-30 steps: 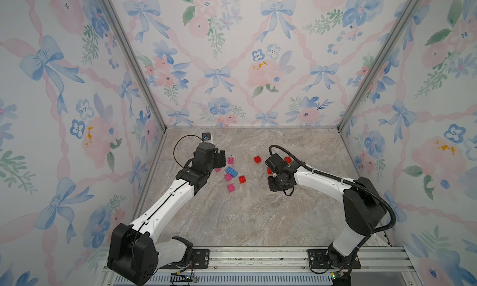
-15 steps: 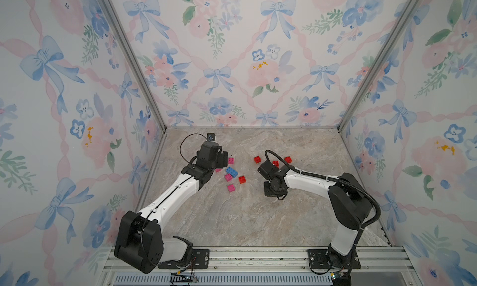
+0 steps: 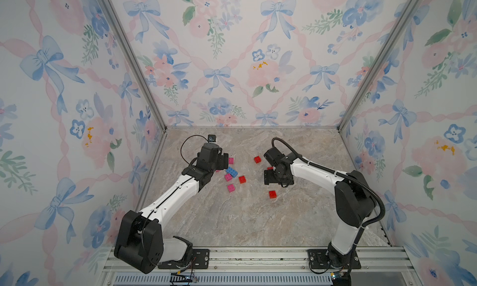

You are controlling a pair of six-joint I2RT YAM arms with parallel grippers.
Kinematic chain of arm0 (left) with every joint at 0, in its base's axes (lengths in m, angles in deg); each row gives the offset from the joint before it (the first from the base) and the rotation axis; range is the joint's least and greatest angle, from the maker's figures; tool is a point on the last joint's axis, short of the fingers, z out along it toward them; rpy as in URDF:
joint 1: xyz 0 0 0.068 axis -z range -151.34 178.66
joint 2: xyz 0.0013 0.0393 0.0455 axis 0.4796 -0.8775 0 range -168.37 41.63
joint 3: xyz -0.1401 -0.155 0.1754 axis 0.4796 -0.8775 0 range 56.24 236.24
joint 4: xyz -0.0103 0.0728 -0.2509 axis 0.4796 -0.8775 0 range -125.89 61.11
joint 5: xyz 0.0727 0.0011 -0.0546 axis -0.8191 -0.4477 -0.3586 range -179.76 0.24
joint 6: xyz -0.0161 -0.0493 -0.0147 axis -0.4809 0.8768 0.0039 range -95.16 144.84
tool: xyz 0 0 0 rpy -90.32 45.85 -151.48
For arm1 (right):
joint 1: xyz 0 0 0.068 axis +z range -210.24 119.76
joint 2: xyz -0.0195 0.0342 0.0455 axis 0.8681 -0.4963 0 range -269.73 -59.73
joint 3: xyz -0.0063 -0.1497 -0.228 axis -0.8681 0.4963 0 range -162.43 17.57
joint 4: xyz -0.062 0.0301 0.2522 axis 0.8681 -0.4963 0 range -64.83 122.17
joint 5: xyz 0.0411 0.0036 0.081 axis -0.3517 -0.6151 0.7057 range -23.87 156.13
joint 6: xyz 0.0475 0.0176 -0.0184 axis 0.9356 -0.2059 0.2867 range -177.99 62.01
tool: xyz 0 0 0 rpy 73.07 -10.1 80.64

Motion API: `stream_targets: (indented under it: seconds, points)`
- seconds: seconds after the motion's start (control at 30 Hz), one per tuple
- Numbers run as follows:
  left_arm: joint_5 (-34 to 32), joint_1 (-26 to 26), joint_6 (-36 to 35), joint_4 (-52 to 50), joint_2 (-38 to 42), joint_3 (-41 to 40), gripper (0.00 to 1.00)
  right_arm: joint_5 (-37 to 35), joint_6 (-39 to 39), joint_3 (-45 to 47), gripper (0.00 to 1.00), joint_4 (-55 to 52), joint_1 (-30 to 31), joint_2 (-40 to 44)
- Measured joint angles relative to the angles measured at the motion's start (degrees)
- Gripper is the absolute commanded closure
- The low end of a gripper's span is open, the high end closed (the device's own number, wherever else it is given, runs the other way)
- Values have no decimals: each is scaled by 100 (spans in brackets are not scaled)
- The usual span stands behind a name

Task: Assemble the letter v with lego
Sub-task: Pick up the lego brick from the center of the board.

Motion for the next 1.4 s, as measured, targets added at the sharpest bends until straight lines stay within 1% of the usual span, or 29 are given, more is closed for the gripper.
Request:
stream_targets:
  seconds: [0.03, 0.1, 0.2, 0.3, 0.53, 0.83, 1.07, 1.13, 1.23, 1.33, 1.4]
  points:
    - [0, 0, -2, 0, 0, -4, 9, 33, -83, -168, 0, -24, -114, -92]
    - [-2, -2, -2, 7, 0, -11, 10, 85, -284, -518, 2, -63, -356, -345]
    - [-2, -31, -2, 13, 0, -11, 9, 160, -564, -914, 2, -170, -562, -765]
    - [-2, -70, -2, 13, 0, -13, 10, 208, -850, -1222, 2, -284, -619, -1141]
    - [26, -87, -7, 15, -2, -22, 10, 304, -1368, -1672, 1, -446, -619, -1679]
    - [61, -111, -26, 15, -96, -44, 10, 332, -1635, -2124, 21, -455, -619, -2048]
    - [63, -125, -31, 15, -111, -48, 9, 417, -1661, -2162, 23, -492, -647, -2081]
    - [63, -125, -33, 15, -111, -48, 10, 417, -1641, -2162, 27, -490, -654, -2092]
    - [66, -125, -44, 15, -111, -48, 9, 420, -1617, -2162, 41, -490, -662, -2107]
    - [72, -125, -44, 15, -111, -48, 9, 424, -1611, -2162, 48, -483, -662, -2107]
    - [103, -129, -46, 15, -111, -48, 9, 422, -1600, -2159, 56, -483, -662, -2107]
